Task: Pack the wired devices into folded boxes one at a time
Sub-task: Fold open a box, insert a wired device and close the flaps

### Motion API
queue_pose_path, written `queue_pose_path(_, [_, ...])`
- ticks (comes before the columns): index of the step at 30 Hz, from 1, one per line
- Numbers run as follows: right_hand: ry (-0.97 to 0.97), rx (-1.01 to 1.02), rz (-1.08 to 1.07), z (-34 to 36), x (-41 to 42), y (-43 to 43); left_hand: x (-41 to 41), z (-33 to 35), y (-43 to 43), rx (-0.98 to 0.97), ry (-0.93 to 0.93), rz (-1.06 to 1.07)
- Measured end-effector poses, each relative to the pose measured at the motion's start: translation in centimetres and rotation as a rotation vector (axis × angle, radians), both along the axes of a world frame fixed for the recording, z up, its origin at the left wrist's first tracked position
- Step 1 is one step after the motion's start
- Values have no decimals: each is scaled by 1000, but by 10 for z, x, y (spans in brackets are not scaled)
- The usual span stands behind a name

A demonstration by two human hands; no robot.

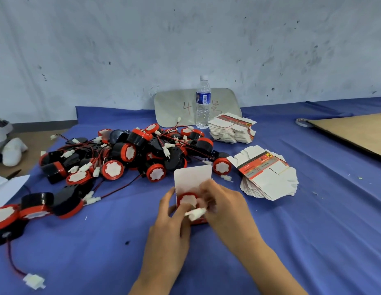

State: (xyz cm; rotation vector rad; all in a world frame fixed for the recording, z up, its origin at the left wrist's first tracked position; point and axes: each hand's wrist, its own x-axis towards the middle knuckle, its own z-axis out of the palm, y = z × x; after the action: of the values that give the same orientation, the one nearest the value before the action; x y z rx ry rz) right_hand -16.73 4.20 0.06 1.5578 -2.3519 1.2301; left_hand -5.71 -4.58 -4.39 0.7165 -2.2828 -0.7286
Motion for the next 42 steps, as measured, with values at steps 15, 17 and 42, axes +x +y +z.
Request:
queue_pose_path(15, [41,-417,-178,3,-9,4,-2,1,3,-39,-114,86])
queue_pose_path(17, [129,-380,-194,2,-9,3,-1,1,3,-55,-118,75])
queue_pose_path(42, [357,526,-239,-16,-13,-13,0,1,3,-77,77,17])
